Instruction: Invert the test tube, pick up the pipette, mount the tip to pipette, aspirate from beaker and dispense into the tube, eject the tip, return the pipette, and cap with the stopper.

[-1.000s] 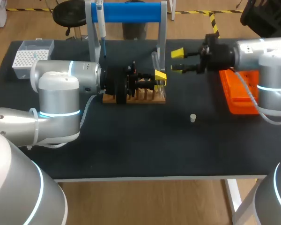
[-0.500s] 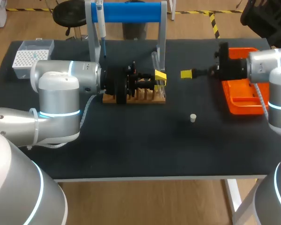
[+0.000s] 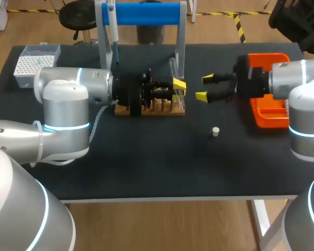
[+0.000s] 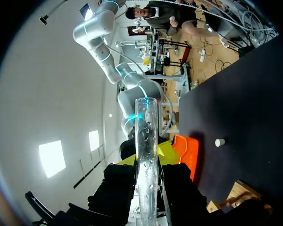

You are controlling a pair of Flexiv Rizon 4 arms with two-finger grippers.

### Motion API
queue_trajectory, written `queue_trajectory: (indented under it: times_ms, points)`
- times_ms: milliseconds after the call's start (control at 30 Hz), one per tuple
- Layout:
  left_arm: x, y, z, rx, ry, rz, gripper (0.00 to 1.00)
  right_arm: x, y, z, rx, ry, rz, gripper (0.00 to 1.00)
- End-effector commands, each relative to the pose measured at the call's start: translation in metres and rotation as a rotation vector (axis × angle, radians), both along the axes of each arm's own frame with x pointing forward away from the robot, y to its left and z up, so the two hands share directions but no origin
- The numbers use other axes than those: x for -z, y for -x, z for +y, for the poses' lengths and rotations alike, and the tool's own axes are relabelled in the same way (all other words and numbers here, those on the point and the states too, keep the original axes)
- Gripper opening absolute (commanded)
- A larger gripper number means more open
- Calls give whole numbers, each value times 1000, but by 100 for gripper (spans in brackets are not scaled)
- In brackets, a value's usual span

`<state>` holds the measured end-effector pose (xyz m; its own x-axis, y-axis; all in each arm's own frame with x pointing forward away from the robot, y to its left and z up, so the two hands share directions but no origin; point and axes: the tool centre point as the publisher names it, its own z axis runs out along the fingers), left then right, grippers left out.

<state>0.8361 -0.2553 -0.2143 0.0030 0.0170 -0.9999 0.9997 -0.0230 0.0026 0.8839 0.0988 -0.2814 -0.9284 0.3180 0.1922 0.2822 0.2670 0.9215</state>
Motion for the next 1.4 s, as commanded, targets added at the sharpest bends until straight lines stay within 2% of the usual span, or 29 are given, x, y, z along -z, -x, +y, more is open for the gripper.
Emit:
queue_trajectory:
  times_ms: [33,200,433,600,767,1033,1400]
  points:
    - [0,0,0,-1,-1,-1,0,6,-1,6,-1,34,10,100]
    - [0,0,0,-1,-1,-1,0,12,-3,8,-9,66,-4,100]
    - [0,0,0,-1,-1,-1,0,21,-4,12,-12,98,-94,100]
    - [0,0,0,-1,-1,-1,0,31,-5,18,-18,101,-98,100]
    - [0,0,0,-1,-1,-1,0,40,-12,29,0,113,-123,100]
    - [0,0,0,-1,-1,-1,0,50,-25,43,8,139,-216,100]
    - [0,0,0,-1,-1,-1,0,61,-37,53,12,168,-228,100]
